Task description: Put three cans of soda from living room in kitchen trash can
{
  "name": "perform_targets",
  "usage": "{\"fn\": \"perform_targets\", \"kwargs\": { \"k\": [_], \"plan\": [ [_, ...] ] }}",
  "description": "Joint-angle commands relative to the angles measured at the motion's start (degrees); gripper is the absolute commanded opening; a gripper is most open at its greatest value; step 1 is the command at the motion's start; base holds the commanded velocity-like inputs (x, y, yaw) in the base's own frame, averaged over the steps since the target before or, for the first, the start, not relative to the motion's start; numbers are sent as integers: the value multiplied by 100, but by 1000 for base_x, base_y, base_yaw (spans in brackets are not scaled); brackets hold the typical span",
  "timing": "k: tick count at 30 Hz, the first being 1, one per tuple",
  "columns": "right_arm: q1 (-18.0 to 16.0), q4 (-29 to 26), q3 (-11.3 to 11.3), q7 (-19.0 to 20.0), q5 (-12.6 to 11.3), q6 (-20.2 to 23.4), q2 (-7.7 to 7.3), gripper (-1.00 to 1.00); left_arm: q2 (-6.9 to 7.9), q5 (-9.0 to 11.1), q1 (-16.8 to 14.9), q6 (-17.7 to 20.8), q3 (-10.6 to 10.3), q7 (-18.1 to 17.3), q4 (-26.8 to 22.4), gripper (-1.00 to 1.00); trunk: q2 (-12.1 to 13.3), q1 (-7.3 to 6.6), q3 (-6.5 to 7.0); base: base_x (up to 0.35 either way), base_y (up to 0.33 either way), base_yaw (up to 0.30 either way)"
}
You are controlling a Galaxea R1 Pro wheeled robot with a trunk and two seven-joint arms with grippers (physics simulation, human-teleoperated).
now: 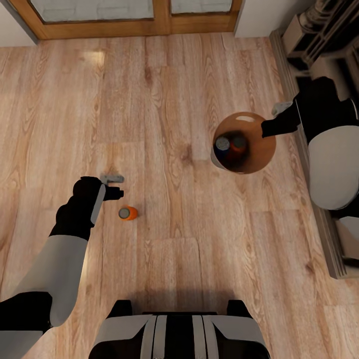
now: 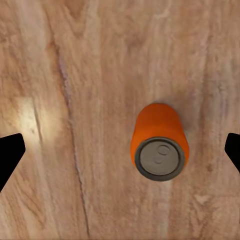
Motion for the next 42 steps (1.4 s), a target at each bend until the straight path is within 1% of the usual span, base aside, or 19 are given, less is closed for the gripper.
{"fn": "perform_targets", "kwargs": {
  "k": [1, 5, 9, 25, 32, 39, 42],
  "plan": [
    [-13, 7, -10, 18, -93, 33, 0, -100, 0, -1, 0, 0, 0, 3, 50, 100, -42, 21, -27, 0, 0, 0],
    [-26, 13, -12, 18, -92, 33, 1, -100, 1, -1, 0, 0, -3, 16, 246, 100, -202, 109, -134, 0, 0, 0],
    [-29, 13, -12, 18, -92, 33, 4, -100, 2, -1, 0, 0, -1, 14, 315, 100, -363, 197, -242, 0, 0, 0],
    [-30, -1, 6, 18, -92, 33, 9, -100, 3, 8, 0, 0, -8, 7, 327, 100, -1004, 548, -671, 0, 0, 0],
    [-23, -2, 31, 18, -92, 33, 16, -100, -31, 18, 0, 0, -33, 19, 322, 100, -1285, 702, -859, 0, 0, 0],
    [-16, -1, 43, 18, -84, 33, 21, -100, -57, 74, 46, 0, -35, -28, 257, 100, -1285, 702, -905, 0, 0, 0],
    [-14, -6, 50, 18, -79, 33, 78, -100, -66, 77, 55, 0, -35, -44, 250, 100, -1285, 702, -915, 0, 0, 0]
  ]
}}
